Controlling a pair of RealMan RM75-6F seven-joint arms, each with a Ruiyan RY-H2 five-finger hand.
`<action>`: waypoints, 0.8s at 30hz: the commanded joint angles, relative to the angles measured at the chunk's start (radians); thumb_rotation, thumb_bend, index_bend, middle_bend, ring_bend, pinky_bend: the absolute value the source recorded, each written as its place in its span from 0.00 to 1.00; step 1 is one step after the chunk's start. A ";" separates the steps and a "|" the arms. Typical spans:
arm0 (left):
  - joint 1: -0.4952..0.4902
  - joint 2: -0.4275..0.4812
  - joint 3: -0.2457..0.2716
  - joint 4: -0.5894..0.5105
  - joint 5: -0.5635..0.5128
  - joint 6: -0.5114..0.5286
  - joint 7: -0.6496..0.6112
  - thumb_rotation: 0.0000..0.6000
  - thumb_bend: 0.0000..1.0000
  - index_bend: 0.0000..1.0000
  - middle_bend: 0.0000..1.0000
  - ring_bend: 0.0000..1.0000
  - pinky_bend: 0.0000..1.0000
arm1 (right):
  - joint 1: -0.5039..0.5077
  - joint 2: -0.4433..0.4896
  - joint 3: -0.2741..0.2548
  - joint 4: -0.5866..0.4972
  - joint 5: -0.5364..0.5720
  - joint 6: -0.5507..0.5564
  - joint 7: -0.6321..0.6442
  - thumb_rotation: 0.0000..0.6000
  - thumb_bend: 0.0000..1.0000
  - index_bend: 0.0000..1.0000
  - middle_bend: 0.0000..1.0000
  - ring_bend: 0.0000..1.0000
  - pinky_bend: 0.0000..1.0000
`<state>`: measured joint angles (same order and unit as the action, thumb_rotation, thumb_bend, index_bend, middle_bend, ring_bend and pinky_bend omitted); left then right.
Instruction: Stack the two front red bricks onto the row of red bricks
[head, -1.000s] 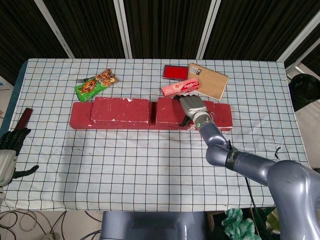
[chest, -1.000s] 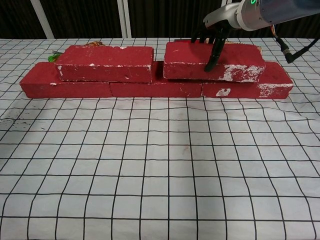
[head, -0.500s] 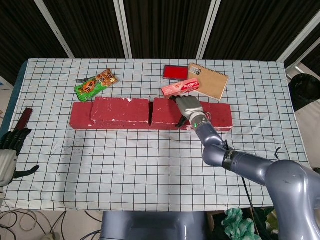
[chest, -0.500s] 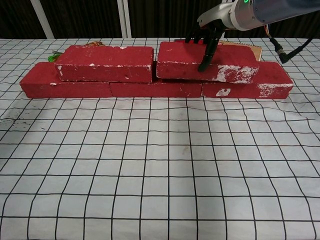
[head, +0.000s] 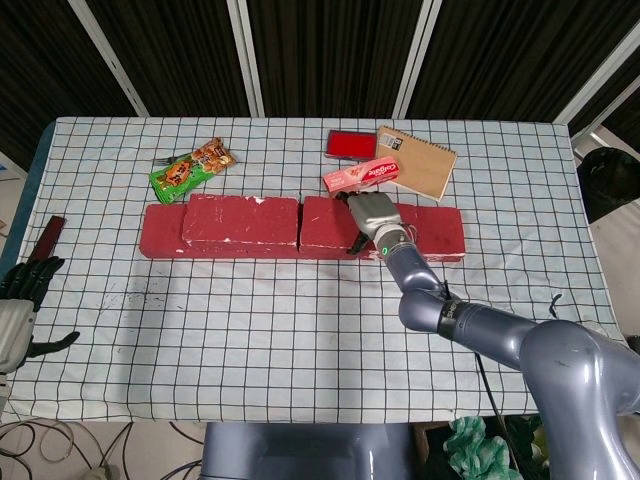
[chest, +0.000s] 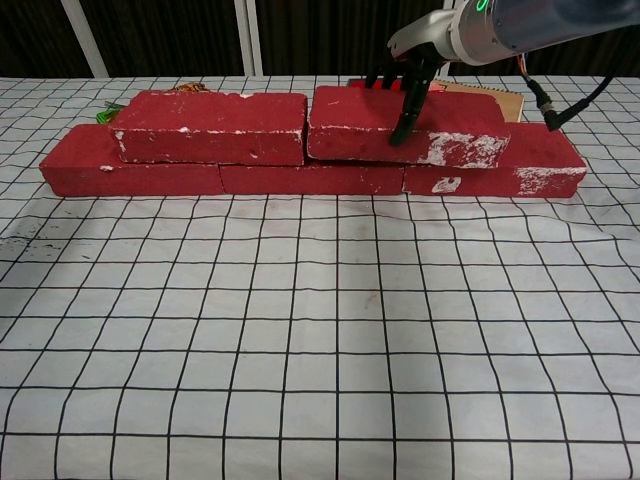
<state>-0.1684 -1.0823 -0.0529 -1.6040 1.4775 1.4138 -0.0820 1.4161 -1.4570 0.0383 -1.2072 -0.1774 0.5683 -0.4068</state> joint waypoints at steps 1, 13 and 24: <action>0.000 0.001 0.000 0.000 0.001 0.000 -0.001 1.00 0.00 0.05 0.05 0.00 0.00 | 0.003 -0.005 -0.003 0.008 0.008 0.001 -0.007 1.00 0.42 0.29 0.32 0.29 0.18; 0.000 0.002 0.000 0.001 0.001 -0.004 -0.004 1.00 0.00 0.05 0.05 0.00 0.00 | 0.007 -0.027 0.003 0.031 0.015 -0.009 -0.015 1.00 0.42 0.29 0.32 0.29 0.18; -0.001 0.001 -0.001 0.002 -0.001 -0.007 -0.003 1.00 0.00 0.05 0.05 0.00 0.00 | 0.004 -0.036 0.006 0.046 0.014 -0.016 -0.017 1.00 0.42 0.29 0.32 0.29 0.18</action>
<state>-0.1694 -1.0816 -0.0535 -1.6016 1.4759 1.4073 -0.0847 1.4203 -1.4929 0.0437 -1.1617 -0.1634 0.5530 -0.4238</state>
